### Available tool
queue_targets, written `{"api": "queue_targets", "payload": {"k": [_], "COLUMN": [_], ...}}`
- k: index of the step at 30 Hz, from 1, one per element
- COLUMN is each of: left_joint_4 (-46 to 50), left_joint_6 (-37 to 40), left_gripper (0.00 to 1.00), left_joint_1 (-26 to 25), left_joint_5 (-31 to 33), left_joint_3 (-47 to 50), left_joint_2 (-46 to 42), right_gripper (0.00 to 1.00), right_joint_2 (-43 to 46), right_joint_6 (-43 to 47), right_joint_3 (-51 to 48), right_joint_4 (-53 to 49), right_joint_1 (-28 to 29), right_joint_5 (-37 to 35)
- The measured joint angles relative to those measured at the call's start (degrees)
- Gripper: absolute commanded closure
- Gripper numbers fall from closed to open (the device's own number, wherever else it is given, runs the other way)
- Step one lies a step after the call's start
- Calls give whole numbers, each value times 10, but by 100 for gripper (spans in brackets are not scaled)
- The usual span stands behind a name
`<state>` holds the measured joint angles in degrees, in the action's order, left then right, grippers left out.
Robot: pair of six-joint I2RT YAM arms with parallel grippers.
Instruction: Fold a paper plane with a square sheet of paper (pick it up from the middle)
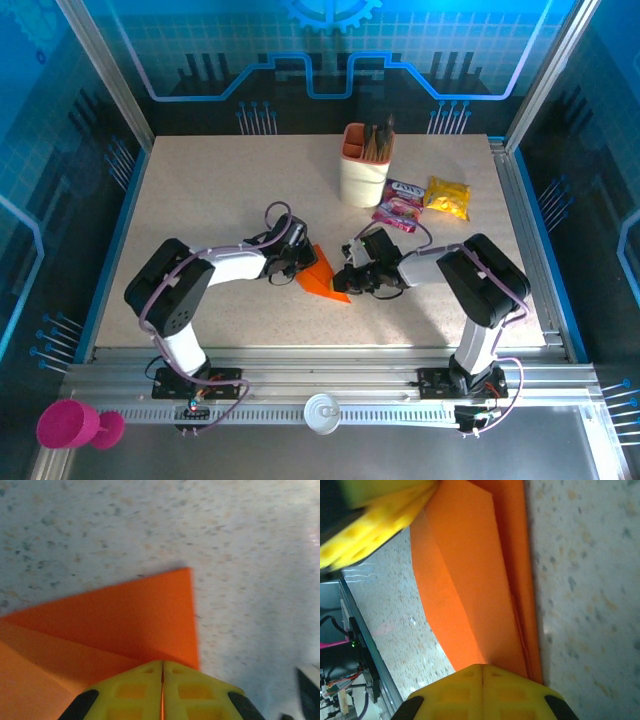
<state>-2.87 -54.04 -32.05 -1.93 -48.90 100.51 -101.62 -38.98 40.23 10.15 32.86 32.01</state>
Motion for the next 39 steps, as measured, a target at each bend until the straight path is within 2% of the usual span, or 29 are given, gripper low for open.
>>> {"api": "queue_targets", "payload": {"k": [4, 7, 9, 15, 23, 26, 29, 33, 39], "left_joint_4": [-10, -21, -24, -34, -44, -46, -49, -52, -53], "left_joint_6": [6, 13, 17, 20, 22, 22, 23, 28, 31], "left_gripper": [98, 99, 99, 100, 100, 100, 100, 100, 100], "left_joint_1": [0, 0, 0, 1, 5, 7, 8, 8, 9], "left_joint_5": [4, 6, 6, 6, 6, 6, 6, 6, 6], "left_joint_3": [-1, -1, -1, -1, 0, 0, 0, 0, 0], "left_joint_2": [15, 18, 19, 23, 26, 27, 28, 30, 30], "right_gripper": [68, 58, 56, 54, 54, 57, 66, 73, 73], "right_joint_2": [70, 128, 158, 178, 177, 172, 169, 167, 165], "right_joint_6": [2, 11, 17, 19, 13, 8, 0, -8, -12], "right_joint_3": [-44, -49, -49, -52, -88, -88, -87, -87, -78], "right_joint_4": [-46, -100, -123, -157, -156, -151, -150, -153, -150], "right_joint_1": [-7, -11, -15, -27, -28, -29, -29, -28, -13], "right_joint_5": [-4, -21, -31, -50, -63, -60, -61, -70, -72]}}
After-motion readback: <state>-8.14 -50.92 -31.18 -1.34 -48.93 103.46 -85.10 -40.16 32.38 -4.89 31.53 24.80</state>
